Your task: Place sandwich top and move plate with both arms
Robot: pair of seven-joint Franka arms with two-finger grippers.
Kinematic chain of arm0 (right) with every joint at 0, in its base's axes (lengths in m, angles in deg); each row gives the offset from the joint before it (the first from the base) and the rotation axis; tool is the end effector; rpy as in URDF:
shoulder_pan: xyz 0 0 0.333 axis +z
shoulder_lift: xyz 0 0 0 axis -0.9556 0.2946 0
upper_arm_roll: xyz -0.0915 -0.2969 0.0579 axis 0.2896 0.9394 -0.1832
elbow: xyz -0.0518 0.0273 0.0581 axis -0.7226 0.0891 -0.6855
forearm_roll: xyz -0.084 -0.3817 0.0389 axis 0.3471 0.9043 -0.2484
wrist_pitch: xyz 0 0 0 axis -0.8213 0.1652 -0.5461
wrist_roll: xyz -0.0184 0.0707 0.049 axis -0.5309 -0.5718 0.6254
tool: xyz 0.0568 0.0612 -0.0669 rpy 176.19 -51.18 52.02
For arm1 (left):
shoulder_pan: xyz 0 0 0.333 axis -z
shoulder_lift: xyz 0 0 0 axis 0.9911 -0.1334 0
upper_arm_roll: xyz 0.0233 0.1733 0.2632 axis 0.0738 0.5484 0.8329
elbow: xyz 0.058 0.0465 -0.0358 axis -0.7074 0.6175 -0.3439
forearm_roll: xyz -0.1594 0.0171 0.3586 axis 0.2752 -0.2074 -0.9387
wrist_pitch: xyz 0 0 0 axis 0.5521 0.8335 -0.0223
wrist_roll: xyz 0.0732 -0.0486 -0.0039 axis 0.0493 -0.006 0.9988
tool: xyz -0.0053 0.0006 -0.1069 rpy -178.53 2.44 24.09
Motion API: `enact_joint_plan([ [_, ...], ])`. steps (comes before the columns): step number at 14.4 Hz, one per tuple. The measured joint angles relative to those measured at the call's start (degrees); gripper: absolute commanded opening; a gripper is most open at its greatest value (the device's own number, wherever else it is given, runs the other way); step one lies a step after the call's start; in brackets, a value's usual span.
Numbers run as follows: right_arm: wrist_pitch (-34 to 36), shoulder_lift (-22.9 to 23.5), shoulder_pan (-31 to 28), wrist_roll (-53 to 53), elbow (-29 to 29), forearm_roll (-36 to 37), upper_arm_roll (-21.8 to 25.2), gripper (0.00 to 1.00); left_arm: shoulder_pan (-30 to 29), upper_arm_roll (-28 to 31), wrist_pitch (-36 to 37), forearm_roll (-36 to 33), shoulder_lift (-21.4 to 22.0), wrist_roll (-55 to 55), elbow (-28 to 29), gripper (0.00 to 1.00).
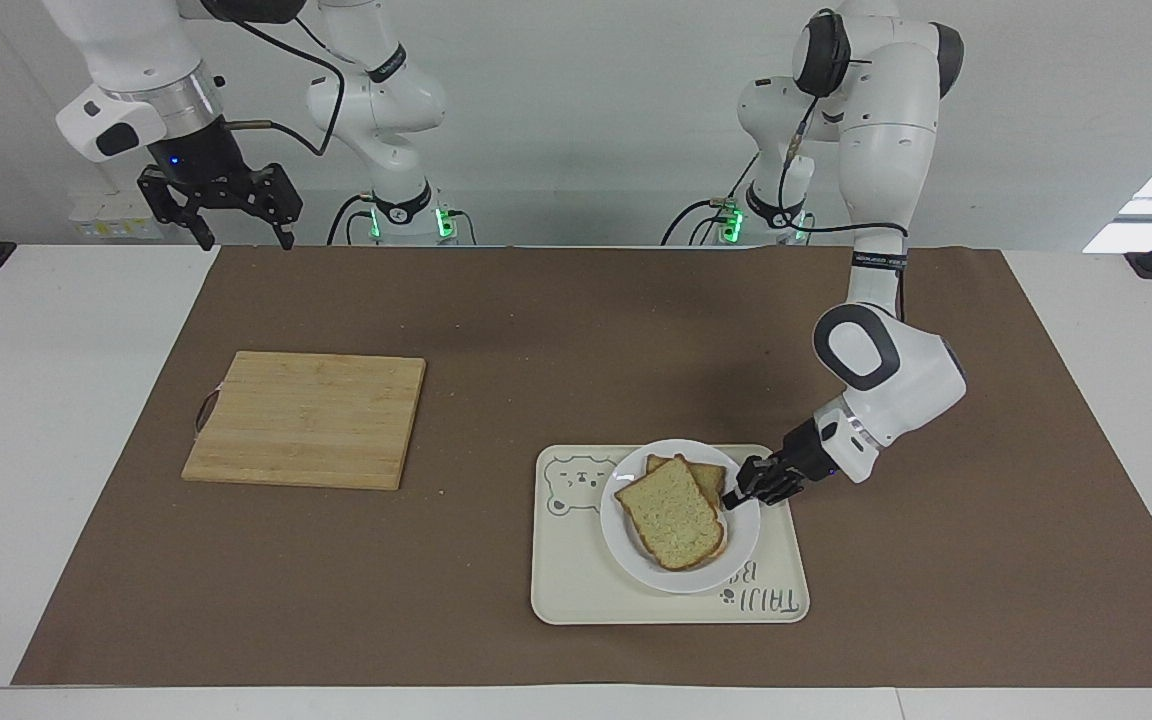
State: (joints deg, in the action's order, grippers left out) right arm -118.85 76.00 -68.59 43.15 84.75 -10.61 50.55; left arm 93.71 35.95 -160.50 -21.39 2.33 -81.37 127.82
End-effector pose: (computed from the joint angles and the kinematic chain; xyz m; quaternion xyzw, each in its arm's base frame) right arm 0.5317 -0.0213 0.6525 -0.9999 0.0023 -0.0097 0.0020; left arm 0.6643 -0.1665 0.2842 0.9234 0.0616 0.0871 0.3686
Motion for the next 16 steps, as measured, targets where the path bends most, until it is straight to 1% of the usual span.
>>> enact_joint_plan([
  [1,0.00,0.00,0.00,0.00,0.00,0.00,0.00,1.00,1.00,-0.03,-1.72,0.00,-0.04,0.79,-0.04,0.29],
  [2,0.00,0.00,0.00,0.00,0.00,0.00,0.00,1.00,1.63,-0.01,-3.02,0.01,-0.10,1.45,-0.07,0.68],
  [3,0.00,0.00,0.00,0.00,0.00,0.00,0.00,1.00,1.80,-0.01,-3.38,0.03,-0.11,1.77,-0.12,0.95],
  [4,0.00,0.00,0.00,0.00,0.00,0.00,0.00,1.00,1.74,0.24,-3.38,0.03,-0.11,2.06,-0.14,1.00],
  [7,0.00,0.00,0.00,0.00,0.00,0.00,0.00,1.00,0.50,1.34,-2.53,0.05,0.73,4.27,-0.15,1.00],
  [11,0.00,0.00,0.00,0.00,0.00,0.00,0.00,1.00,0.12,2.88,-1.45,-0.77,4.37,8.20,0.78,1.00],
  [14,0.00,0.00,0.00,0.00,0.00,0.00,0.00,1.00,0.12,4.57,-0.29,-7.78,7.74,11.90,3.19,1.00],
  [16,0.00,0.00,0.00,0.00,0.00,0.00,0.00,1.00,0.06,6.95,4.19,-14.84,9.85,15.25,3.89,1.00],
])
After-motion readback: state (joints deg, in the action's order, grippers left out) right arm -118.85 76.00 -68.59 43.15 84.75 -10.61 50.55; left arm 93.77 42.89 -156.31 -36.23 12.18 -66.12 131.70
